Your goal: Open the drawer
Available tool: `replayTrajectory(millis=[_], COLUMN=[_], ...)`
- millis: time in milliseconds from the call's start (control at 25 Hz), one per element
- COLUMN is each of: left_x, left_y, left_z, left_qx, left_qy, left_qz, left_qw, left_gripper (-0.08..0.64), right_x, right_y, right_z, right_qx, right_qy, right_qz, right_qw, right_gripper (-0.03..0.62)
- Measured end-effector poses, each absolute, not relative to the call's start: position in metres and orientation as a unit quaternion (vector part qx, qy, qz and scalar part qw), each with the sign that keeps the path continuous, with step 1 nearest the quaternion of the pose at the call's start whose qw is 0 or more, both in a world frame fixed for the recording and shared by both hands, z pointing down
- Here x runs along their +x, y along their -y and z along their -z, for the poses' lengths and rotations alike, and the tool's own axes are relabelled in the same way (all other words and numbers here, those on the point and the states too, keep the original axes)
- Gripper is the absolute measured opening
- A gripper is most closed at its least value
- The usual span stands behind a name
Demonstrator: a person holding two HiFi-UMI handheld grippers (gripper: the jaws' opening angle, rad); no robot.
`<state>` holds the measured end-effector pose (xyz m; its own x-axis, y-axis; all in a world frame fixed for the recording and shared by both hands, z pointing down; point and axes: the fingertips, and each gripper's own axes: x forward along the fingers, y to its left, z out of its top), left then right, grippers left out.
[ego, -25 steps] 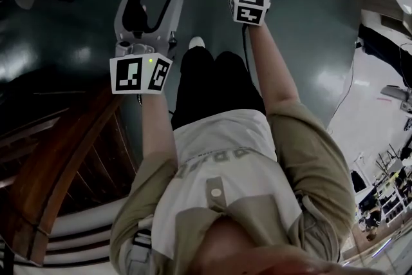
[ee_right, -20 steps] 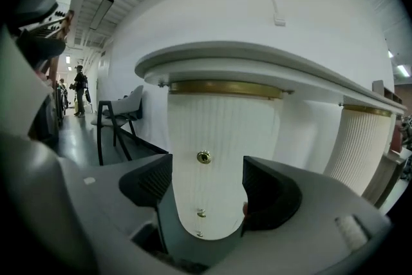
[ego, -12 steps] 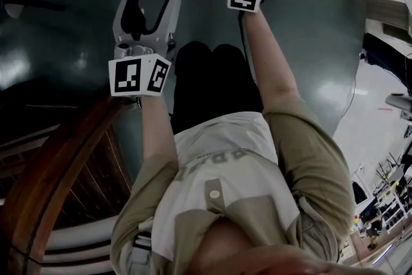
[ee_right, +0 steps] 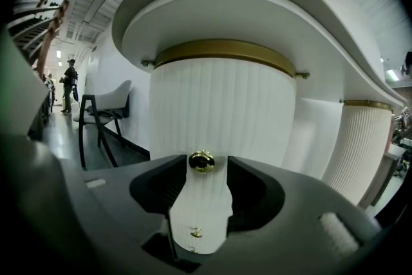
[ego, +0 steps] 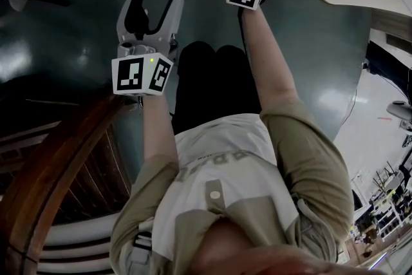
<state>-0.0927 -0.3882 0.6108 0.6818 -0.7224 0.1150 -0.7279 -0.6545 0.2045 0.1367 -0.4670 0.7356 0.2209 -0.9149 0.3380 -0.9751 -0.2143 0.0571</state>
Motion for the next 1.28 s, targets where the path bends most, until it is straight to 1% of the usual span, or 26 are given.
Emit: replayTrajectory(millis=[160, 240, 400, 1280], left_x=[-0.095, -0.096, -0.097, -0.098], left_y=[0.393, 0.396, 0.398, 0.393], left_z=[-0.614, -0.617, -0.618, -0.602], left_qx=[0.908, 0.907, 0.907, 0.91], left_qy=[0.402, 0.403, 0.403, 0.398], left_qz=[-0.014, -0.015, -0.016, -0.013], left_qw=[0.12, 0.12, 0.122, 0.117], left_gripper=[0.35, 0.35, 0.35, 0.35], right_x=[0.136, 0.133, 0.133, 0.133], right_y=[0.47, 0.471, 0.47, 0.468], right_z=[-0.728, -0.729, -0.727, -0.731], right_qx=[0.78, 0.779, 0.779, 0.758], right_qy=[0.604, 0.607, 0.609, 0.628], right_qz=[-0.105, -0.1, -0.1, -0.134], right_qw=[0.124, 0.123, 0.109, 0.118], right_gripper=[0.161, 0.121, 0.117, 0.108])
